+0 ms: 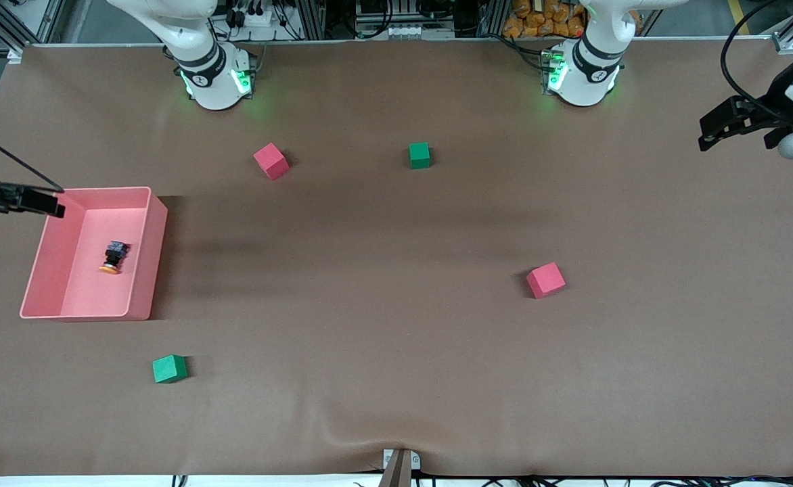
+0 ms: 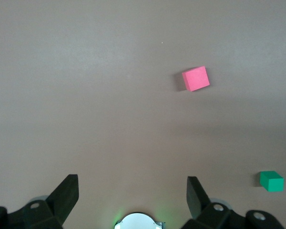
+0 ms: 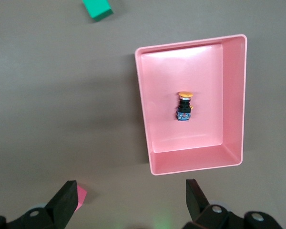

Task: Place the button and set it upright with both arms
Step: 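Reach the right gripper into the pink tray over the yellow button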

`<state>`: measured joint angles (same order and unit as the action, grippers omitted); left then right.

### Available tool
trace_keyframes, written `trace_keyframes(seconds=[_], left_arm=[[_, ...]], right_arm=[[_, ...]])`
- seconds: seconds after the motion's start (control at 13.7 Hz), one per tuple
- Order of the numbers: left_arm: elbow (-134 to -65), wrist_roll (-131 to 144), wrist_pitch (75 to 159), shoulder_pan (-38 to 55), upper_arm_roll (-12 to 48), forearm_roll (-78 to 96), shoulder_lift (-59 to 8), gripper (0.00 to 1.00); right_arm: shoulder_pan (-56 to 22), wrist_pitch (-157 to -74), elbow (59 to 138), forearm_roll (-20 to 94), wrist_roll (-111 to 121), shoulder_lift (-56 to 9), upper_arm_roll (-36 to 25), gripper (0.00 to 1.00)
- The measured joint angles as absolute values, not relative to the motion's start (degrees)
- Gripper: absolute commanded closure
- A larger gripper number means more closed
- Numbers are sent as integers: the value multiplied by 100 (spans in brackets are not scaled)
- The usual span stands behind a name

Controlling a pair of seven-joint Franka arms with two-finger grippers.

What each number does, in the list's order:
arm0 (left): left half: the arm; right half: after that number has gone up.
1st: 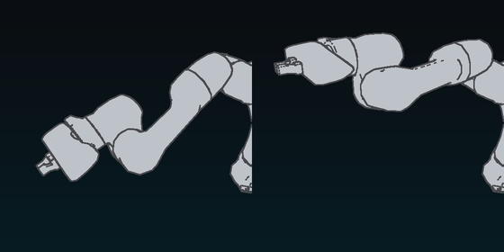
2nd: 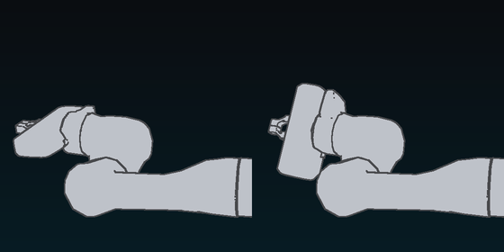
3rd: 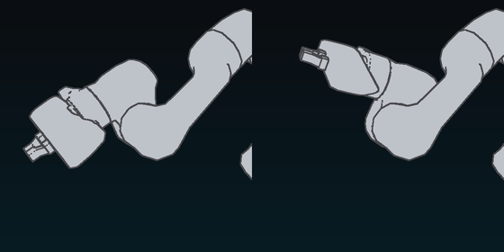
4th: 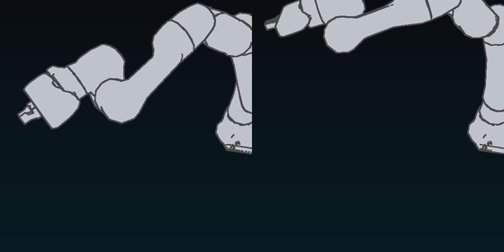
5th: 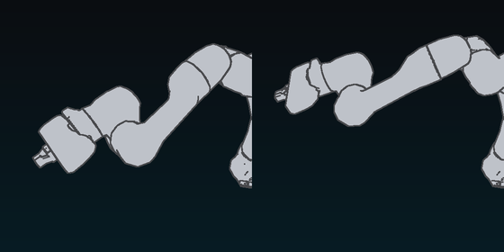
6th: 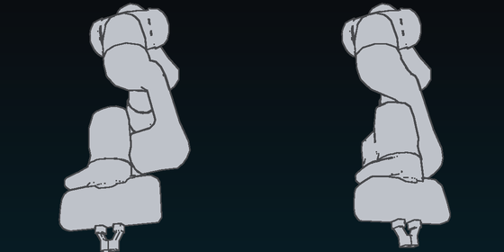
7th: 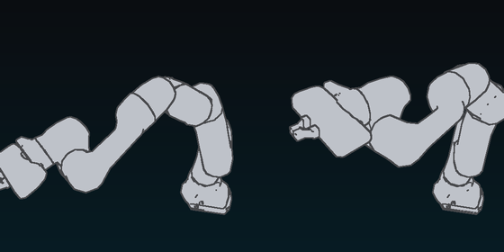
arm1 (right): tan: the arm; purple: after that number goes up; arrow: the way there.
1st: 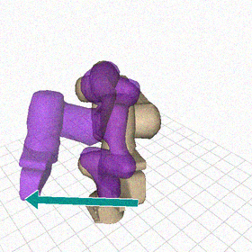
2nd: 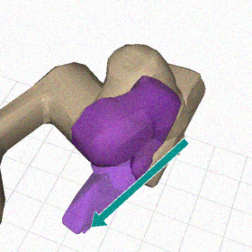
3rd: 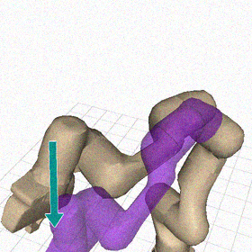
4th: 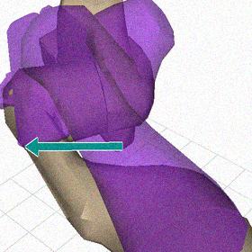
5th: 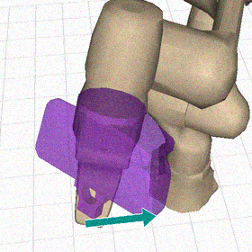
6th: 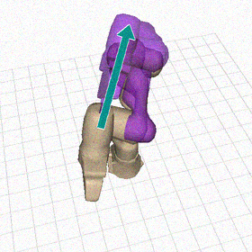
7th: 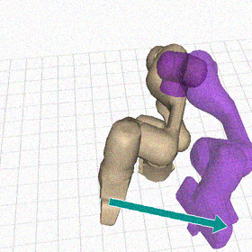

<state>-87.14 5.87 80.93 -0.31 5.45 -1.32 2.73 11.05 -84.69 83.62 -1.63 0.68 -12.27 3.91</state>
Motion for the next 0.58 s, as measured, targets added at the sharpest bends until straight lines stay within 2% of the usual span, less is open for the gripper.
trace_keyframes(seconds=[0.29,0.58], left_arm=[[-8707,587,8093,-39,514,-132,271,0],[-8707,587,8093,-39,516,-132,269,0]], right_arm=[[1496,-9164,8558,-196,572,-1751,382,0],[1803,-10468,9485,-199,886,-1871,381,0]])
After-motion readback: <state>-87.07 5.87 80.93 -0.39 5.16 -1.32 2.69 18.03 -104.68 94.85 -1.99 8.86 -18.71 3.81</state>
